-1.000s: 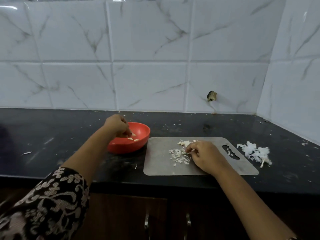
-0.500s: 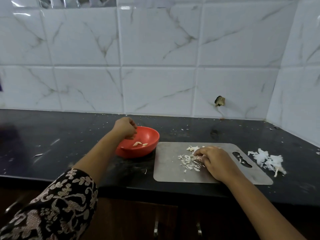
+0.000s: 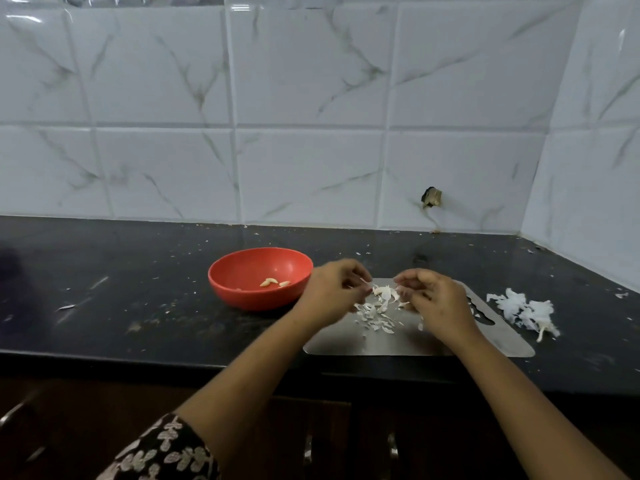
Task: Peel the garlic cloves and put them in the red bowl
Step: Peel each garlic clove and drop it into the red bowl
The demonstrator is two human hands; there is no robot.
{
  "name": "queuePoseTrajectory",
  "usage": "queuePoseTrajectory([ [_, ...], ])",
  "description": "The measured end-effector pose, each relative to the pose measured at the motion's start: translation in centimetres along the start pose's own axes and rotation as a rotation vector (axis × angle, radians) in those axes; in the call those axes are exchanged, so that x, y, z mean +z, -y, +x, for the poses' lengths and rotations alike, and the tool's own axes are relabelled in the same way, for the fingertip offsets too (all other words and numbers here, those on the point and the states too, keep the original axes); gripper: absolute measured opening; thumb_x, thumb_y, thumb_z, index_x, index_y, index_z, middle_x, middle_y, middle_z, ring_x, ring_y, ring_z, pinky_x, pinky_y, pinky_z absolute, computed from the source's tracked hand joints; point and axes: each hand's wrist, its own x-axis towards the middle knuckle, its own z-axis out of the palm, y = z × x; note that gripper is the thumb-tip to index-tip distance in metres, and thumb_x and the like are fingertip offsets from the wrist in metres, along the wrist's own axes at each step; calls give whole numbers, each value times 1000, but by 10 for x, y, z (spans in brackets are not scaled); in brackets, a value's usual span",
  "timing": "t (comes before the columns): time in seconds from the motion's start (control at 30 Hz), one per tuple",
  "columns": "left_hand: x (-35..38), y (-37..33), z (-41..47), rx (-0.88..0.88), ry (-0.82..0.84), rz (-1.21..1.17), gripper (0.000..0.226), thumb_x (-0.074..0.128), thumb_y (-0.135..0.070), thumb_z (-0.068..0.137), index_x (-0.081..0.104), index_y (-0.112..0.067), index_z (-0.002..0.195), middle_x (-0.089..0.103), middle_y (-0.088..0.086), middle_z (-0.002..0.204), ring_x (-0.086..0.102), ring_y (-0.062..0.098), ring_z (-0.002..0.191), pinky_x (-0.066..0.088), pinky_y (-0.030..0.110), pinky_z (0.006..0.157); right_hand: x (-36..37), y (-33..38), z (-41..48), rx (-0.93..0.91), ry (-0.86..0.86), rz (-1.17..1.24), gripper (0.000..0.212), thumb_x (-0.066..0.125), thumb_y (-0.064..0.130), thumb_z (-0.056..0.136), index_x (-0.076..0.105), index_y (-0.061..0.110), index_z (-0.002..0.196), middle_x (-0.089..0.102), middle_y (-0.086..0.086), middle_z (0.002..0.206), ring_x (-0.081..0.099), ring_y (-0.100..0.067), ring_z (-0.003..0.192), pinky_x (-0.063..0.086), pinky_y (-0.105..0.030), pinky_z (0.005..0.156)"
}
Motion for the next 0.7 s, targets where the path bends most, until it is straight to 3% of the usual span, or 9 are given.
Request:
queuePoseTrajectory([
  [0.1,17,3,3,34,37,27,8,71,-7,84,66,-13,86,70,7,76,63,5,57,57,24,57,0,3,-2,83,12,193,21,75,-2,78,72,16,88,73,-6,81,69,-12,73,53,-19,65],
  [0.2,26,2,9,89,9,43,10,76,-8,80,67,-5,86,67,1,67,58,-3,50,49,13,51,1,5,-2,132,65,338,16,70,-5,81,72,7,92,74,-9,87,71,-17,82,55,-21,70],
  [0.27,29,3,16,128,-39,35,13,79,-9,75,67,-6,79,65,-1,61,57,0,50,51,19,51,1,7,-2,162,73,403,14,68,-6,83,70,4,93,74,-10,89,72,-19,83,56,-22,70],
  [0.43,38,13,23,134,-100,-124,18,82,-9,72,68,-20,72,69,2,68,63,10,62,55,30,62,-4,11,0,208,23,466,13,72,-3,79,67,5,87,74,-12,86,71,-16,76,58,-25,66],
  [0.6,35,11,20,112,-113,-238,11,77,-4,76,71,-13,77,69,0,65,58,6,53,45,15,53,-2,13,0,246,55,528,18,71,-9,75,68,6,84,72,-10,79,70,-14,72,57,-23,63],
  [0.7,32,6,15,108,-132,-214,7,78,-6,76,72,-9,79,71,7,71,60,6,58,47,15,55,0,14,-1,224,63,521,18,72,-9,73,68,4,86,73,-10,79,70,-15,72,57,-22,64],
])
